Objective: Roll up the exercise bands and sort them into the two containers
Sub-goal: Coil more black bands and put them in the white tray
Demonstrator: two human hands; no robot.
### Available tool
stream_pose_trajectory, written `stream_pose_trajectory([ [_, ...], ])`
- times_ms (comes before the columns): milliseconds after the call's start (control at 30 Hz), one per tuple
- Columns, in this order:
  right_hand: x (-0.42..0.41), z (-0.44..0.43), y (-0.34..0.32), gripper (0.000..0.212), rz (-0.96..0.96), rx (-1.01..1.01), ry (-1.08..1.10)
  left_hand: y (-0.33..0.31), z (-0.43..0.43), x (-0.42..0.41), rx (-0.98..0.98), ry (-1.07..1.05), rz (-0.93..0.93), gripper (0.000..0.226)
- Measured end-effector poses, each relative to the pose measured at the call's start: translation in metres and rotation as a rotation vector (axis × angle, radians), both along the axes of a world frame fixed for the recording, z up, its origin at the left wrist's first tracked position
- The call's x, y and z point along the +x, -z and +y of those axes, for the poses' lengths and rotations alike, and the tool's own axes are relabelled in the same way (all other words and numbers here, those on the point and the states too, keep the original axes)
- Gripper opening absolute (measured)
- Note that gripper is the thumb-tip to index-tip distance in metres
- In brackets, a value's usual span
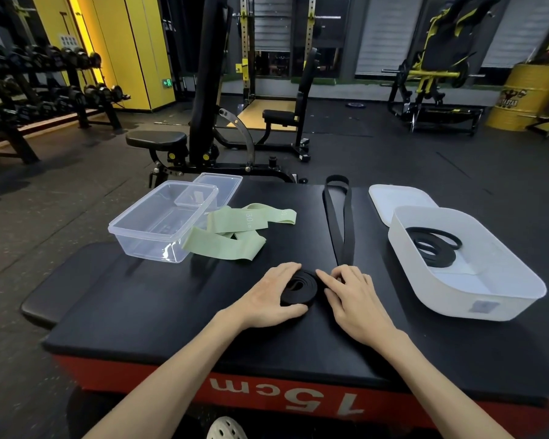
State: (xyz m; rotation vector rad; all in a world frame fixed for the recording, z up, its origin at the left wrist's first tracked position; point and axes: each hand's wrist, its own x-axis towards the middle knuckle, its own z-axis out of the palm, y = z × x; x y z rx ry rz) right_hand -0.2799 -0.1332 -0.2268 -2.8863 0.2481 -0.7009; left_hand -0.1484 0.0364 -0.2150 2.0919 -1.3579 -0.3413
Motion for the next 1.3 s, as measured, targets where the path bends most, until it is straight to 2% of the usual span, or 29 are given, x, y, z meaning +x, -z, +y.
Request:
stream_pose_trajectory([
  [200, -0.001, 0.002, 0.000, 0.039, 0.038, -0.011, 0.011, 0.008, -0.002, -0.004, -0.054, -0.097, 0.001, 0.082],
  [367, -0.001, 0.002, -0.001, 0.022, 0.010, 0.031, 0.004, 0.009, -0.005, -0.009, -0.075, -0.187, -0.044, 0.086],
  [533, 0.000, 0.004, -0.001, 0.028, -0.007, 0.024, -0.008, 0.009, -0.011, -0.014, -0.063, -0.258, -0.101, 0.082],
  [633, -0.002, 0.004, -0.001, 0.030, -0.029, 0.101, -0.042, 0.009, -0.014, -0.017, -0.060, -0.286, -0.129, 0.082],
  [733, -0.003, 0.004, 0.000, 0.031, -0.055, 0.124, -0.057, 0.008, -0.012, -0.017, -0.059, -0.265, -0.091, 0.084],
  [967, -0.004, 0.003, -0.003, 0.036, -0.071, 0.063, 0.026, -0.002, -0.002, -0.001, 0.002, -0.034, 0.133, 0.087],
  [1133, -0.004, 0.002, -0.002, 0.039, -0.063, 0.078, 0.027, 0.003, -0.001, -0.002, -0.075, -0.111, 0.179, 0.082],
  [1300, -0.003, 0.003, -0.002, 0.037, -0.050, 0.052, -0.016, 0.007, -0.005, -0.010, -0.099, -0.195, 0.095, 0.088],
])
